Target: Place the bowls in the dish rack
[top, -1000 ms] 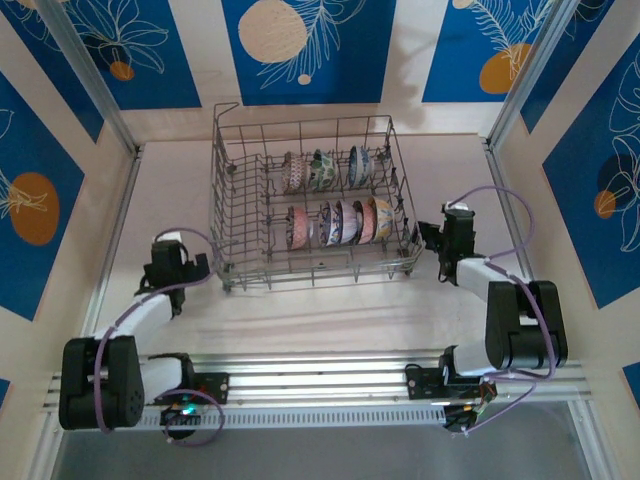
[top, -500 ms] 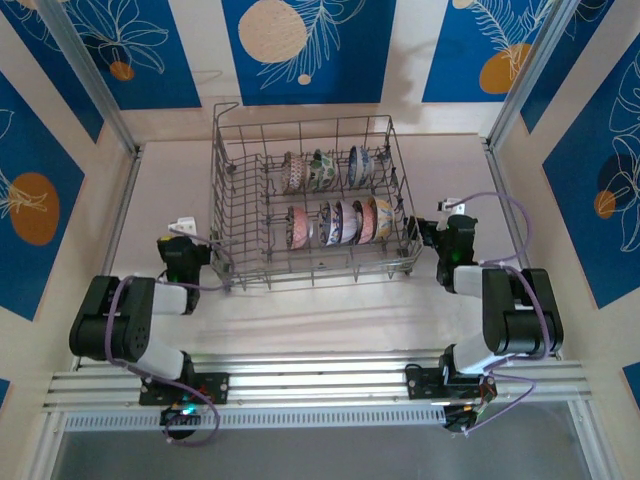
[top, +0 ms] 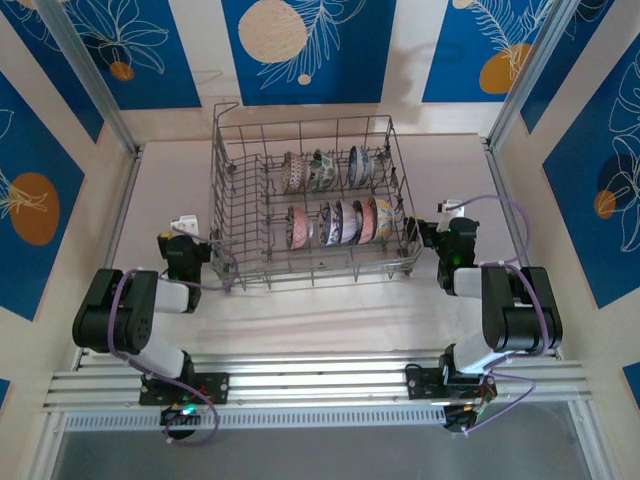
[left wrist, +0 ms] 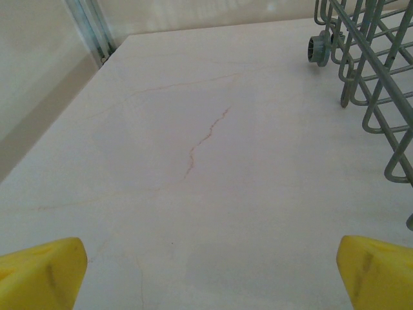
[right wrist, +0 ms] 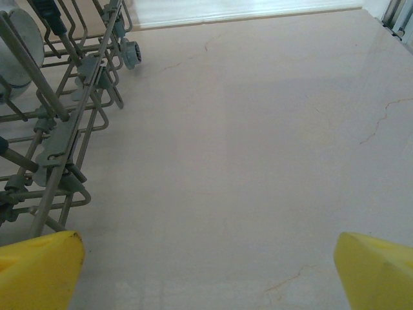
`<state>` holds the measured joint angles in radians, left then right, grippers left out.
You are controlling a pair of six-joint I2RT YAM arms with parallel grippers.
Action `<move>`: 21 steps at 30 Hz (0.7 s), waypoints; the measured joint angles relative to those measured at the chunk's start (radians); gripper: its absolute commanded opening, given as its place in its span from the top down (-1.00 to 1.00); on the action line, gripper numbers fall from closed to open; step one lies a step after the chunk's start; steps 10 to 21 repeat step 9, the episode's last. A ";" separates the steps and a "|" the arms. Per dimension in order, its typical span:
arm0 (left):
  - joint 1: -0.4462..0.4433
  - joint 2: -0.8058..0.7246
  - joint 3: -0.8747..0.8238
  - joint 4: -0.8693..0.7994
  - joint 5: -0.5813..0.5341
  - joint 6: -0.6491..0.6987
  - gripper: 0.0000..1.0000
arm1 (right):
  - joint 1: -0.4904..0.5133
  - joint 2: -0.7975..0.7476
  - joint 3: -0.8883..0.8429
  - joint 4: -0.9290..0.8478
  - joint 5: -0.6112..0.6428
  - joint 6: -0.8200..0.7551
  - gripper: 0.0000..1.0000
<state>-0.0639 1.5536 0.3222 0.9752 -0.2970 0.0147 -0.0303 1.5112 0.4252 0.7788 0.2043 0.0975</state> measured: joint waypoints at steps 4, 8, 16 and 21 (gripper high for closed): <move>0.000 0.000 0.000 -0.002 0.000 0.000 -0.98 | 0.000 0.000 0.000 0.000 0.000 0.000 -0.99; 0.000 0.000 0.001 -0.002 0.000 0.000 -0.99 | -0.001 0.004 0.000 0.005 -0.005 0.000 -0.99; 0.000 0.000 0.001 -0.002 0.000 0.000 -0.99 | -0.002 0.004 0.000 0.006 -0.006 0.000 -0.99; 0.000 0.000 0.001 -0.002 0.000 0.000 -0.99 | -0.002 0.004 0.000 0.006 -0.006 0.000 -0.99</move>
